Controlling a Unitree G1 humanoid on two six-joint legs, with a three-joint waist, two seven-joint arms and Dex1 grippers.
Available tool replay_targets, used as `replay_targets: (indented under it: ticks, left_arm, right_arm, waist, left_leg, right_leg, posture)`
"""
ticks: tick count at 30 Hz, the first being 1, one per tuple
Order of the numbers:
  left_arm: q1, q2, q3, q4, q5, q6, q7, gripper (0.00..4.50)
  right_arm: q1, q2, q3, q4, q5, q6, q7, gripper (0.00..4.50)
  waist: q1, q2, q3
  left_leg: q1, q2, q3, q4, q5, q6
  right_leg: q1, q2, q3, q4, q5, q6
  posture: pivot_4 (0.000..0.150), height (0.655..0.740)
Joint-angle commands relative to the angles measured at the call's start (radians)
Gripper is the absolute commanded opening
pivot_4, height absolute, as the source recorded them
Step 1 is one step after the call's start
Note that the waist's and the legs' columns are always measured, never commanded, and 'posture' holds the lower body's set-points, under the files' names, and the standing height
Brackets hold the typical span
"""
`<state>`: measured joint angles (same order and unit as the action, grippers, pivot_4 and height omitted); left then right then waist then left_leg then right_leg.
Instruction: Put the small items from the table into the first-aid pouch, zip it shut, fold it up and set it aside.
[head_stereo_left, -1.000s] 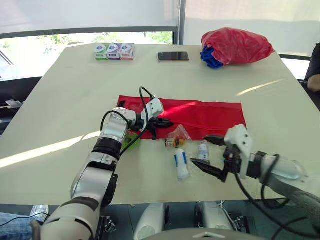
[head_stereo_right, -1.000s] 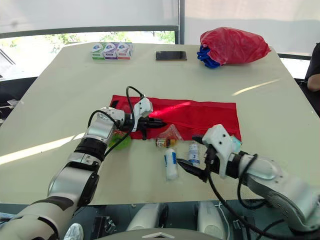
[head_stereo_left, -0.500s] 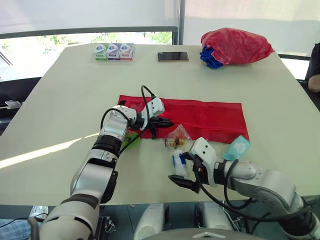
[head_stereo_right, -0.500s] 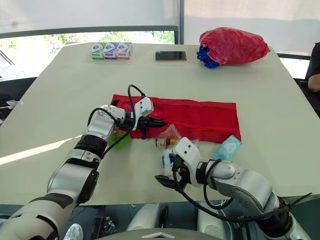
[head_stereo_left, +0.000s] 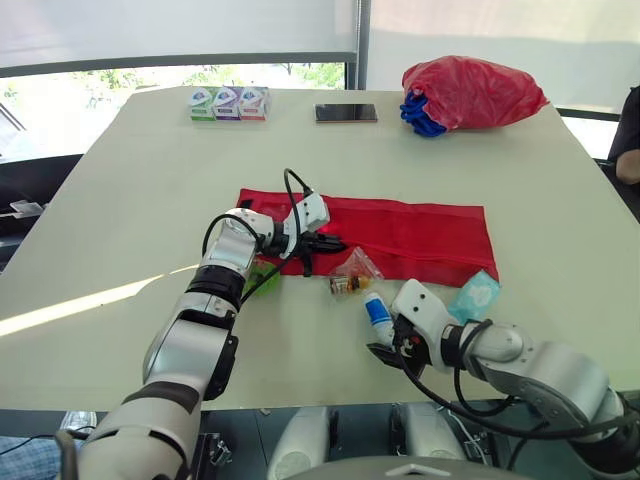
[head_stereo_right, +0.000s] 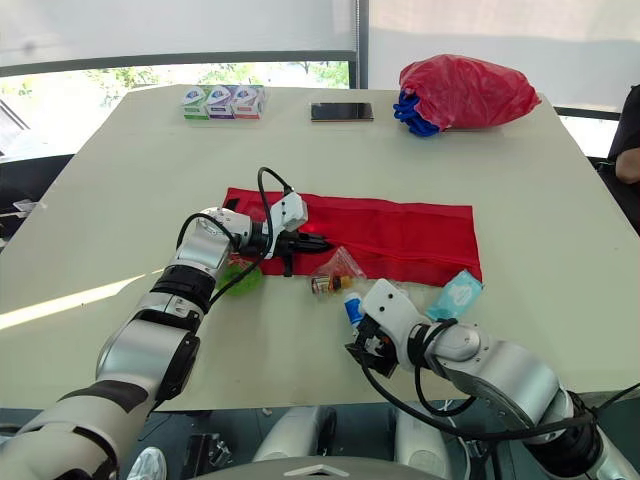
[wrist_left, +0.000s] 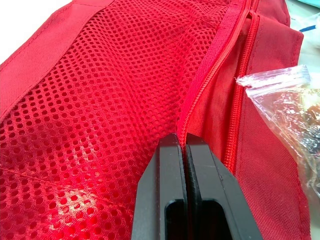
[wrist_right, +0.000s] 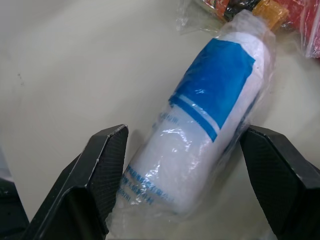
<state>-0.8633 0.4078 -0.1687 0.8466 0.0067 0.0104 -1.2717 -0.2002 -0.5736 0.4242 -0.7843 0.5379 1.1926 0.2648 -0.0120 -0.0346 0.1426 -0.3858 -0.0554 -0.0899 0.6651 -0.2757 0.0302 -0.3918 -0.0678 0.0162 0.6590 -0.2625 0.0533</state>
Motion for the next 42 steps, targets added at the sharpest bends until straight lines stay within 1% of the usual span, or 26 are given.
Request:
replay_targets:
  ticks: [1, 3, 6, 7, 9, 11, 12, 14, 18, 21, 25, 30, 37, 42]
  left_arm:
    - [-0.028, 0.0, -0.001, 0.006, 0.0, -0.019, 0.001, 0.0]
    - [-0.031, 0.0, -0.001, 0.012, 0.001, -0.022, 0.001, 0.0]
    - [-0.037, -0.004, 0.0, 0.022, 0.001, -0.026, 0.003, 0.0]
    - [-0.04, -0.006, 0.001, 0.026, 0.0, -0.027, 0.003, 0.0]
    - [-0.044, -0.009, 0.002, 0.032, -0.001, -0.03, 0.004, 0.0]
    - [-0.045, -0.012, 0.002, 0.035, -0.001, -0.035, 0.002, 0.0]
    - [-0.047, -0.013, 0.005, 0.037, -0.005, -0.036, 0.002, 0.0]
    - [-0.051, -0.017, 0.013, 0.038, -0.012, -0.032, 0.003, 0.0]
    - [-0.063, -0.024, 0.034, 0.039, -0.039, -0.022, -0.003, 0.0]
    - [-0.066, -0.033, 0.041, 0.034, -0.051, -0.015, -0.008, 0.0]
    - [-0.062, -0.049, 0.047, 0.022, -0.067, -0.014, -0.012, 0.0]
    - [-0.055, -0.059, 0.059, 0.001, -0.082, -0.012, 0.0, 0.0]
    - [-0.027, -0.046, 0.072, -0.038, -0.093, -0.013, 0.021, 0.0]
    - [0.038, -0.032, 0.056, -0.129, -0.106, 0.002, 0.0, 0.0]
  right_arm:
    - [0.021, -0.017, -0.027, -0.08, 0.006, 0.034, 0.003, 3.71]
    - [0.032, -0.014, -0.038, -0.092, 0.007, 0.044, 0.001, 3.71]
    - [0.03, -0.012, -0.051, -0.098, 0.003, 0.048, 0.006, 2.85]
    - [0.027, -0.009, -0.057, -0.096, 0.001, 0.044, 0.008, 2.39]
    - [0.02, -0.005, -0.063, -0.088, -0.007, 0.036, 0.007, 1.27]
    - [0.017, 0.002, -0.068, -0.08, -0.012, 0.033, 0.007, 0.26]
    - [0.016, 0.005, -0.076, -0.081, -0.009, 0.035, 0.01, 0.01]
    - [0.017, 0.013, -0.093, -0.089, 0.003, 0.041, 0.018, 0.01]
    - [-0.031, 0.107, -0.242, -0.105, 0.105, 0.113, 0.034, 0.01]
    - [-0.089, 0.205, -0.321, -0.065, 0.155, 0.159, 0.018, 0.01]
    - [-0.206, 0.259, -0.3, 0.094, 0.122, 0.17, 0.009, 0.01]
    - [-0.252, 0.284, -0.277, 0.286, 0.093, 0.126, 0.038, 0.01]
    - [-0.233, 0.259, -0.25, 0.342, 0.076, 0.1, 0.079, 0.01]
    - [-0.275, 0.312, -0.262, 0.429, 0.021, 0.021, 0.049, 0.01]
  waist:
    - [0.0, 0.0, 0.0]
    - [0.0, 0.0, 0.0]
    - [0.0, 0.0, 0.0]
    - [0.0, 0.0, 0.0]
    - [0.0, 0.0, 0.0]
    - [0.0, 0.0, 0.0]
    - [0.0, 0.0, 0.0]
    - [0.0, 0.0, 0.0]
    - [0.0, 0.0, 0.0]
    - [-0.001, 0.0, 0.0]
    - [0.0, 0.0, 0.0]
    - [-0.001, 0.0, 0.0]
    - [-0.004, 0.0, 0.0]
    - [-0.006, 0.001, 0.0]
  left_leg:
    - [0.0, 0.0, 0.0, 0.0, 0.0, 0.0]
    - [0.0, 0.0, 0.0, 0.0, 0.0, 0.0]
    - [0.0, 0.0, 0.0, 0.0, -0.001, 0.001]
    - [0.0, 0.0, 0.0, 0.0, -0.001, 0.001]
    - [0.0, 0.0, 0.0, 0.0, -0.001, 0.002]
    - [0.0, 0.0, 0.0, 0.0, -0.001, 0.002]
    - [0.0, 0.0, 0.0, 0.0, -0.001, 0.001]
    - [0.0, 0.0, 0.0, 0.0, -0.001, 0.001]
    - [-0.001, 0.0, 0.0, 0.001, -0.001, 0.002]
    - [-0.001, 0.0, 0.0, 0.0, -0.001, 0.002]
    - [-0.001, 0.0, 0.0, 0.0, -0.001, 0.001]
    - [-0.001, -0.001, 0.0, 0.0, 0.0, -0.001]
    - [-0.002, -0.001, 0.001, 0.0, 0.0, -0.001]
    - [-0.001, -0.001, 0.001, 0.0, 0.0, -0.001]
  right_leg:
    - [0.0, 0.0, 0.0, 0.0, 0.0, 0.0]
    - [0.0, 0.0, 0.0, 0.0, 0.0, 0.0]
    - [0.0, 0.0, 0.0, 0.0, 0.0, 0.0]
    - [0.0, 0.0, 0.0, 0.0, 0.0, 0.0]
    - [0.0, 0.0, 0.0, 0.0, 0.0, 0.0]
    - [0.0, 0.0, 0.0, 0.0, 0.0, 0.0]
    - [0.0, 0.0, 0.0, 0.0, 0.0, 0.0]
    - [0.0, 0.0, 0.0, 0.0, 0.0, 0.0]
    - [0.0, 0.0, 0.0, 0.0, 0.0, 0.0]
    - [0.0, 0.0, 0.0, 0.0, 0.0, 0.0]
    - [-0.001, 0.0, 0.0, 0.0, 0.0, 0.0]
    - [-0.002, -0.001, -0.001, 0.001, 0.0, 0.0]
    - [-0.003, -0.001, 0.0, 0.001, 0.0, 0.0]
    - [-0.003, -0.001, 0.0, 0.002, 0.0, 0.0]
  posture:
    - [0.15, 0.74]
    - [0.15, 0.74]
    - [0.15, 0.74]
    - [0.15, 0.74]
    - [0.15, 0.74]
    - [0.15, 0.74]
    - [0.15, 0.74]
    - [0.15, 0.74]
    - [0.15, 0.74]
    - [0.15, 0.74]
    - [0.15, 0.74]
    - [0.15, 0.74]
    - [0.15, 0.74]
    - [0.15, 0.74]
